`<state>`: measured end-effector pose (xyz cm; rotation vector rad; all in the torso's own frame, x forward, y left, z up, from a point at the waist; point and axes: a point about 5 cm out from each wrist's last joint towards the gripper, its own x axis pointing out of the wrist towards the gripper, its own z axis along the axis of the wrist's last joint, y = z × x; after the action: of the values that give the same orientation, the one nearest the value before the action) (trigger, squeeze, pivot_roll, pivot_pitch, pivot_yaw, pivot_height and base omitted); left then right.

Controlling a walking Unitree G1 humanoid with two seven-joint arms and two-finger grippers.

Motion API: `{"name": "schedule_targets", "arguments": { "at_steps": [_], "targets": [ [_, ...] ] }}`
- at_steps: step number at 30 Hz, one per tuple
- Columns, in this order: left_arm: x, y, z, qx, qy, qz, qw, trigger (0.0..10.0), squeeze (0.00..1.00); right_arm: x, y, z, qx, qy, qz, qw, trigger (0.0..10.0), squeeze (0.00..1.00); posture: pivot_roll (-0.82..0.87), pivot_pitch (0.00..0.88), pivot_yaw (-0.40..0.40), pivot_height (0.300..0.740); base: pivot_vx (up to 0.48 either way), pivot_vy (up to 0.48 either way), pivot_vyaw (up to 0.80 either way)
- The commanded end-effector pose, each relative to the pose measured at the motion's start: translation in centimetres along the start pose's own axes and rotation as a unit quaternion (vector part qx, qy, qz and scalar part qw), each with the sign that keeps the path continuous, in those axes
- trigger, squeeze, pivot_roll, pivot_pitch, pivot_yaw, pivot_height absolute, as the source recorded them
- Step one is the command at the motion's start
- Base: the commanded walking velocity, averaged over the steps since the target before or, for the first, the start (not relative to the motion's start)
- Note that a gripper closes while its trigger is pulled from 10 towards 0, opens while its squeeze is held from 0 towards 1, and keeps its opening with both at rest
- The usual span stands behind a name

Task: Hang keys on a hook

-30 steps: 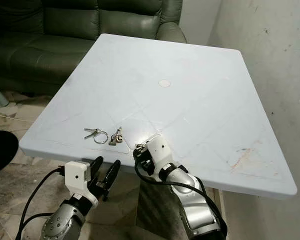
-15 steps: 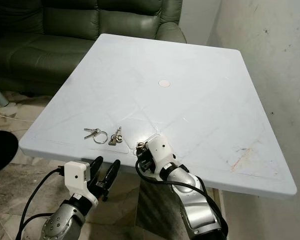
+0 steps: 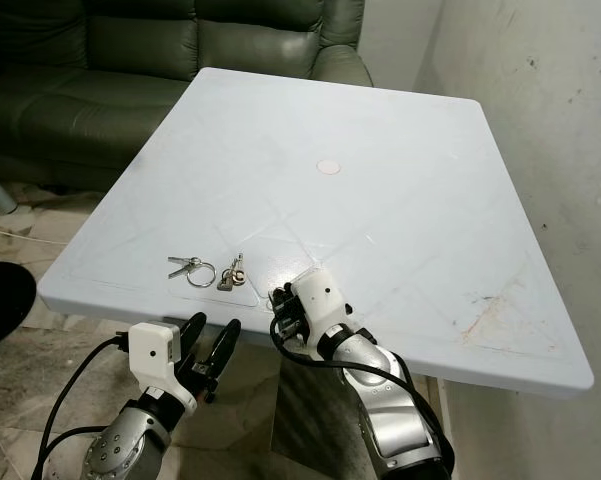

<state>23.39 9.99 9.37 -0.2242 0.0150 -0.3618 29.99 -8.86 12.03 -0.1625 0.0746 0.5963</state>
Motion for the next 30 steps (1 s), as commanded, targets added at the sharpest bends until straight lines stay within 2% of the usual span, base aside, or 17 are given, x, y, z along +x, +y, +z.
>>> {"name": "schedule_targets", "arguments": {
  "at_steps": [1, 10, 11, 12, 13, 15, 16, 17, 22, 23, 27, 30],
  "targets": [
    [-0.1, -0.1, -0.5, -0.004, 0.012, 0.006, 1.000, 10.0, 0.00, -0.2, -0.1, 0.0, 0.007, 0.002, -0.001, 1.000, 0.0, 0.00, 0.09, 0.154, -0.079, 0.740, 0.000, 0.000, 0.00],
    [0.0, -0.1, -0.4, -0.004, 0.012, 0.005, 1.000, 10.0, 0.00, -0.3, -0.1, 0.4, 0.009, -0.021, 0.008, 1.000, 0.0, 0.00, 0.09, 0.154, -0.079, 0.740, 0.000, 0.000, 0.00],
    [0.0, -0.1, -0.5, -0.004, 0.012, 0.006, 1.000, 10.0, 0.00, -0.3, -0.3, 0.1, 0.011, -0.006, 0.000, 1.000, 3.5, 0.00, 0.09, 0.156, -0.078, 0.740, 0.000, 0.000, 0.00],
    [0.0, -0.1, -0.5, -0.004, 0.012, 0.006, 1.000, 10.0, 0.00, -0.3, -0.3, 0.1, 0.011, -0.006, 0.000, 1.000, 3.5, 0.00, 0.09, 0.156, -0.078, 0.740, 0.000, 0.000, 0.00],
    [0.0, -0.1, -0.4, -0.005, 0.012, 0.007, 1.000, 10.0, 0.00, -0.2, -0.3, -0.1, 0.014, -0.003, 0.005, 1.000, 10.0, 0.00, 0.09, 0.157, -0.079, 0.740, 0.000, 0.000, 0.00],
    [0.0, 0.0, -0.4, -0.006, 0.011, 0.007, 1.000, 10.0, 0.00, -0.3, -0.3, 0.0, 0.014, -0.009, 0.013, 1.000, 10.0, 0.00, 0.09, 0.158, -0.077, 0.740, 0.000, 0.000, 0.00],
    [0.0, 0.0, -0.4, -0.007, 0.011, 0.009, 1.000, 10.0, 0.00, -0.3, -0.5, 0.0, 0.038, -0.014, 0.012, 0.999, 10.0, 0.18, 0.09, 0.161, -0.079, 0.740, 0.000, 0.000, 0.00],
    [0.0, 0.0, -0.4, -0.007, 0.011, 0.009, 1.000, 10.0, 0.00, -0.2, -0.8, -0.1, 0.053, -0.015, 0.005, 0.998, 10.0, 1.00, 0.09, 0.163, -0.078, 0.740, 0.000, 0.000, 0.00],
    [0.1, 0.0, -0.4, -0.007, 0.011, 0.010, 1.000, 10.0, 0.00, -0.3, -0.8, 0.0, 0.056, -0.021, 0.011, 0.998, 10.0, 1.00, 0.09, 0.165, -0.078, 0.740, 0.000, 0.000, 0.00],
    [0.1, 0.1, -0.3, -0.008, 0.011, 0.011, 1.000, 10.0, 0.00, -0.3, -0.7, 0.1, 0.043, -0.017, 0.016, 0.999, 10.0, 1.00, 0.09, 0.166, -0.078, 0.740, 0.000, 0.000, 0.00],
    [0.1, 0.1, -0.3, -0.009, 0.010, 0.013, 1.000, 10.0, 0.00, -0.3, -0.9, 0.2, 0.058, -0.029, 0.010, 0.998, 10.0, 1.00, 0.08, 0.169, -0.079, 0.740, 0.000, 0.000, 0.00],
    [0.1, 0.1, -0.3, -0.010, 0.009, 0.013, 1.000, 10.0, 0.00, -0.1, -1.5, 0.2, 0.039, -0.021, -0.024, 0.999, 10.0, 1.00, 0.08, 0.171, -0.080, 0.740, 0.000, 0.000, 0.00]
  ]
}}
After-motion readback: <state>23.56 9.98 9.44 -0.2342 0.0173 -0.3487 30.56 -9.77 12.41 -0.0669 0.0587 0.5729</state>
